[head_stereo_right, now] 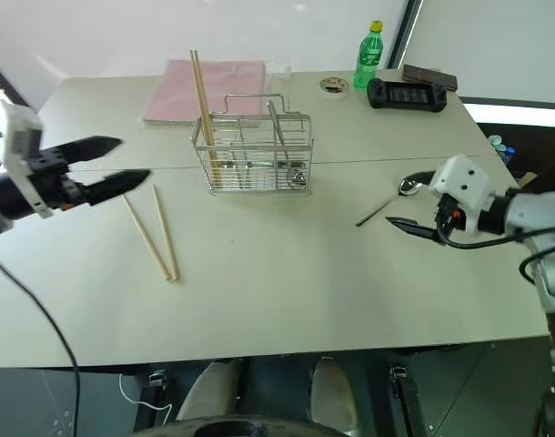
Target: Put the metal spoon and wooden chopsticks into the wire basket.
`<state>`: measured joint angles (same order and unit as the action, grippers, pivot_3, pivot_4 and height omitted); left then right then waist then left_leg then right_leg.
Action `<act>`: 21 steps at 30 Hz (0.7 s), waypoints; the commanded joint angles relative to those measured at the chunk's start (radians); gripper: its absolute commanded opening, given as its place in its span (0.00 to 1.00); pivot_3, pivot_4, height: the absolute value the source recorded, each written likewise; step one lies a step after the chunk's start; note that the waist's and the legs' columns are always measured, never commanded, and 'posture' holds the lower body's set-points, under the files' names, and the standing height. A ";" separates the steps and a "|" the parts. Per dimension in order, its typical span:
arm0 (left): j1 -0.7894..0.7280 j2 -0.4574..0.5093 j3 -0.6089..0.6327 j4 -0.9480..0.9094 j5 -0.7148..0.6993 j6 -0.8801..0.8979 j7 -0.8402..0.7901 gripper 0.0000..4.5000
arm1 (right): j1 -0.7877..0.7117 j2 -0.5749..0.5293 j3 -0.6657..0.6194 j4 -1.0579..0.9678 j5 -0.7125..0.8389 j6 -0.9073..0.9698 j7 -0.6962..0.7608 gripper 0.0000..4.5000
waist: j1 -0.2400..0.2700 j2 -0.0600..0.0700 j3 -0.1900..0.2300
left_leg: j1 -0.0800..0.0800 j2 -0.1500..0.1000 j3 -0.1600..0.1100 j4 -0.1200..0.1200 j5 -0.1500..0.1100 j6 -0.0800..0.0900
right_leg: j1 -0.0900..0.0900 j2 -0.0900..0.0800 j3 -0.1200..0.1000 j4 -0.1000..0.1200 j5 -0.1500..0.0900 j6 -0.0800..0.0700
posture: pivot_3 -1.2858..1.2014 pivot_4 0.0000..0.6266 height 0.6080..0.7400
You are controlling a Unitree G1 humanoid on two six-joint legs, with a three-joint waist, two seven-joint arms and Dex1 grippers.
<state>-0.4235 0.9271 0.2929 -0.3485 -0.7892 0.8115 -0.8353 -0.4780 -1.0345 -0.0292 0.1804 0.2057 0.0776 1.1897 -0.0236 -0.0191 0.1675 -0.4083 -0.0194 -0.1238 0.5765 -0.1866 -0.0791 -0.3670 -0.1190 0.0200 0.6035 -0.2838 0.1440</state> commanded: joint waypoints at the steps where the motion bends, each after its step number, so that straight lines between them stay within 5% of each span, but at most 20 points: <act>1: -0.070 -0.014 -0.063 -0.043 -0.027 0.006 -0.029 0.99 | -0.194 0.010 0.129 0.224 -0.132 -0.178 0.130 1.00 | -0.011 0.001 0.001 | 0.000 0.000 0.000 0.000 0.000 0.000 | 0.000 0.000 0.000 0.000 0.000 0.001 | 0.52 0.24 0.94; 10: -0.141 -0.033 -0.141 -0.062 -0.056 0.028 -0.083 0.99 | -0.626 0.153 0.438 0.880 -0.521 -0.683 0.163 1.00 | -0.024 0.000 0.002 | 0.001 0.000 0.001 0.000 0.000 -0.001 | -0.004 0.000 0.002 0.008 0.000 0.004 | 0.52 0.24 0.94; 21: -0.107 -0.028 -0.091 -0.113 -0.088 0.069 -0.036 0.99 | -0.836 0.307 0.624 1.124 -0.822 -0.772 -0.055 1.00 | -0.023 0.000 0.002 | 0.001 0.000 0.000 0.000 0.001 -0.002 | -0.004 0.001 0.003 0.011 0.000 0.004 | 0.52 0.24 0.94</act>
<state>-0.5402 0.8864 0.1465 -0.4270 -0.8546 0.8711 -0.8884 -1.2727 -0.7240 0.5550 1.2917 -0.5493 -0.6720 1.1997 -0.0464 -0.0189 0.1697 -0.4070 -0.0195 -0.1237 0.5765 -0.1852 -0.0813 -0.3712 -0.1179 0.0227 0.6151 -0.2839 0.1484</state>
